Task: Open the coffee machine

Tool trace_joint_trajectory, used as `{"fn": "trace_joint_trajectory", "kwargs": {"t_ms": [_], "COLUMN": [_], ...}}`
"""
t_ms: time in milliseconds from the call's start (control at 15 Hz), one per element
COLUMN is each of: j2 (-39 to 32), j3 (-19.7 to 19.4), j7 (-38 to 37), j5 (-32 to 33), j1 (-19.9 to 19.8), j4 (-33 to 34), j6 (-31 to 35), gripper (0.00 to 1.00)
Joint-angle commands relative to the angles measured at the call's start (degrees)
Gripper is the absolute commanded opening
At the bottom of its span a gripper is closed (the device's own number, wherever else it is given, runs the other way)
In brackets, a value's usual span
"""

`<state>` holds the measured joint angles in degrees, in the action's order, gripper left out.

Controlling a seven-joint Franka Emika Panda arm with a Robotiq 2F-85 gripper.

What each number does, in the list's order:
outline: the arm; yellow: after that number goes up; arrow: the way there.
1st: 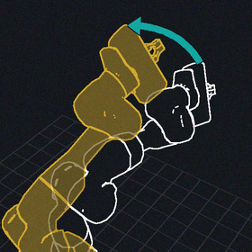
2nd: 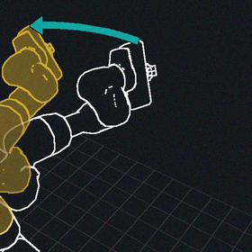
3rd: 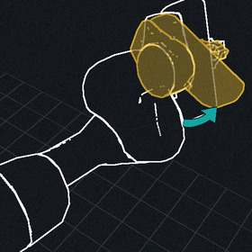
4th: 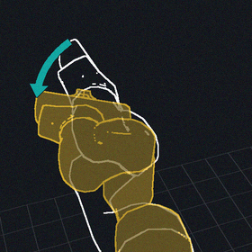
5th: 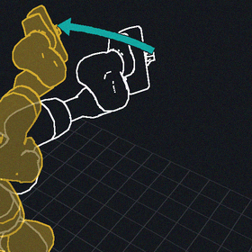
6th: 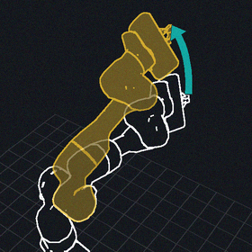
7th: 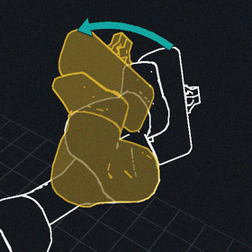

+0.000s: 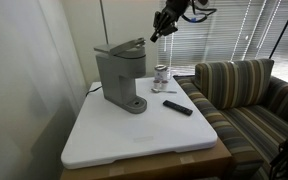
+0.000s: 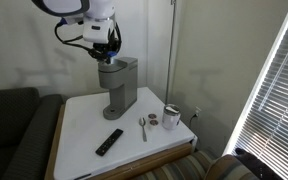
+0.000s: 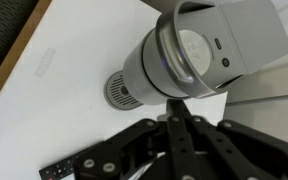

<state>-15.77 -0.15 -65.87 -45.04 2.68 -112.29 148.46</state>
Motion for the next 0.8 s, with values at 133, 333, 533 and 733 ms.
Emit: {"fn": "trace_joint_trajectory", "kwargs": {"t_ms": [133, 333, 533, 733], "j2": [2.3, 0.9, -0.3, -1.6], "j3": [0.7, 1.1, 1.3, 1.2], "j7": [1.3, 1.1, 0.6, -0.1], "j5": [1.2, 3.1, 6.3, 10.1], "j1": [-0.1, 0.3, 0.8, 1.2], "j4": [-1.3, 0.7, 2.3, 4.5], "j6": [-0.7, -2.3, -4.7, -7.5], "gripper": [0.0, 0.0, 0.0, 0.0]}}
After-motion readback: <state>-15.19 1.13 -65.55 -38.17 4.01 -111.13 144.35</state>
